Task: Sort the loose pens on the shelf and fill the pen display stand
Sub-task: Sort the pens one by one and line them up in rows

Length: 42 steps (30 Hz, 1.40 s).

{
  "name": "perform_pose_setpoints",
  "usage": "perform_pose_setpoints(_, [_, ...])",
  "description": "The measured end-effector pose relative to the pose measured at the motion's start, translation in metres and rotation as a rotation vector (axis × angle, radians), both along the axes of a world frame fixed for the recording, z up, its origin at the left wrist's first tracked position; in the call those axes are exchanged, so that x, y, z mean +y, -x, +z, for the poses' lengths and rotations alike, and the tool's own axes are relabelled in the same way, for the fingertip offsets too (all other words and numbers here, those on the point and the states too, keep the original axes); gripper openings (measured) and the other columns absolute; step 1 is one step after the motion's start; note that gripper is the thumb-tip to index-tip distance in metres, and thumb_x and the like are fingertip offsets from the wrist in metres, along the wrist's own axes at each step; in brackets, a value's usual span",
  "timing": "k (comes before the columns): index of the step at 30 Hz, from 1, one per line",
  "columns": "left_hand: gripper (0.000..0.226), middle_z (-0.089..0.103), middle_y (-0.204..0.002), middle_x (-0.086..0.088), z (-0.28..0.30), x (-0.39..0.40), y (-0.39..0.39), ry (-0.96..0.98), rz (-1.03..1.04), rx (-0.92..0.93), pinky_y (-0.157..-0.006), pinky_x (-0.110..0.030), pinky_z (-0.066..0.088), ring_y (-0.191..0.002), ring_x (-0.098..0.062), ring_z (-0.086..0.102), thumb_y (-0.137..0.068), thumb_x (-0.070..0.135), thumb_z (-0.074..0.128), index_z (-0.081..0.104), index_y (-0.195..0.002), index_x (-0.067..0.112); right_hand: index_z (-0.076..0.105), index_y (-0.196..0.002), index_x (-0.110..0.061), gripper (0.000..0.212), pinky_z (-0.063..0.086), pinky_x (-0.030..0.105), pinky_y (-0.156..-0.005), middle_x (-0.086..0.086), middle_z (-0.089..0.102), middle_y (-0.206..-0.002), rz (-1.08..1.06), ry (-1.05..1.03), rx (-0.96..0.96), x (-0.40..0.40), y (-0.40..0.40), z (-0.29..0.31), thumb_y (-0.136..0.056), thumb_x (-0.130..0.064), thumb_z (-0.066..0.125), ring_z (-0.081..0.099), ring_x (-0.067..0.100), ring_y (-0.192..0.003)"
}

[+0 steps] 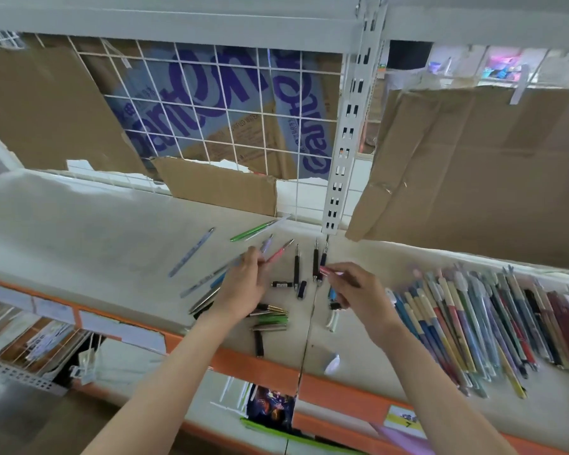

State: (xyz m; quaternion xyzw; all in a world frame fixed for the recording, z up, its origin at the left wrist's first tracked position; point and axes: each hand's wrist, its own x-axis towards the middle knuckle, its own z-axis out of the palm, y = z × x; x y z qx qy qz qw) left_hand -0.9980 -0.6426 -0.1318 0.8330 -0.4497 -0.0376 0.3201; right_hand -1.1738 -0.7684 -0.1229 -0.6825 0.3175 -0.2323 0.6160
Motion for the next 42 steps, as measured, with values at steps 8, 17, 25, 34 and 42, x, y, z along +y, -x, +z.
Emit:
perform_pose_setpoints(8, [0.01, 0.06, -0.078, -0.01, -0.002, 0.053, 0.042, 0.135, -0.132, 0.421, -0.064, -0.033, 0.041, -0.072, -0.026, 0.054, -0.094, 0.02, 0.051, 0.059, -0.092, 0.015, 0.073, -0.08, -0.017, 0.026, 0.037, 0.017, -0.053, 0.005, 0.063, -0.074, 0.078, -0.214, -0.253, 0.01, 0.008, 0.0, -0.089, 0.0, 0.055, 0.04, 0.009, -0.056])
perform_pose_setpoints(17, [0.008, 0.061, -0.078, 0.003, -0.005, 0.054, 0.045, 0.191, -0.078, 0.436, -0.066, -0.018, 0.042, -0.072, -0.007, 0.054, -0.093, 0.016, 0.054, 0.06, -0.09, 0.02, 0.069, -0.087, -0.008, 0.014, 0.036, 0.017, -0.053, 0.039, 0.051, -0.085, 0.09, -0.128, -0.207, 0.015, 0.01, -0.002, -0.089, -0.002, 0.057, 0.038, 0.011, -0.058])
perform_pose_setpoints(25, [0.015, 0.059, -0.073, 0.0, -0.005, 0.054, 0.045, 0.164, -0.141, 0.446, -0.062, -0.019, 0.039, -0.07, -0.015, 0.052, -0.093, 0.016, 0.055, 0.057, -0.085, 0.029, 0.07, -0.08, -0.022, 0.021, 0.035, 0.02, -0.054, -0.002, 0.051, -0.057, 0.12, -0.039, -0.109, 0.021, 0.005, -0.005, -0.088, -0.005, 0.061, 0.04, 0.009, -0.054])
perform_pose_setpoints(34, [0.021, 0.064, -0.074, -0.016, -0.006, 0.052, 0.042, 0.152, -0.116, 0.462, -0.062, -0.038, 0.039, -0.069, -0.034, 0.055, -0.093, 0.023, 0.053, 0.065, -0.077, 0.027, 0.062, -0.086, -0.014, 0.013, 0.049, 0.016, -0.065, 0.006, 0.069, -0.078, 0.148, 0.052, -0.056, 0.049, -0.012, 0.006, -0.089, -0.002, 0.058, 0.064, 0.004, -0.068])
perform_pose_setpoints(42, [0.033, 0.035, -0.045, 0.011, 0.006, 0.052, 0.04, 0.289, -0.08, 0.892, -0.041, -0.014, 0.023, -0.04, -0.004, 0.028, -0.092, 0.027, 0.052, 0.069, -0.064, 0.027, 0.054, -0.089, -0.015, 0.008, 0.054, 0.034, -0.074, 0.0, 0.072, -0.079, 0.2, 0.196, -0.052, 0.055, -0.024, 0.028, -0.093, -0.008, 0.054, 0.068, 0.015, -0.076])
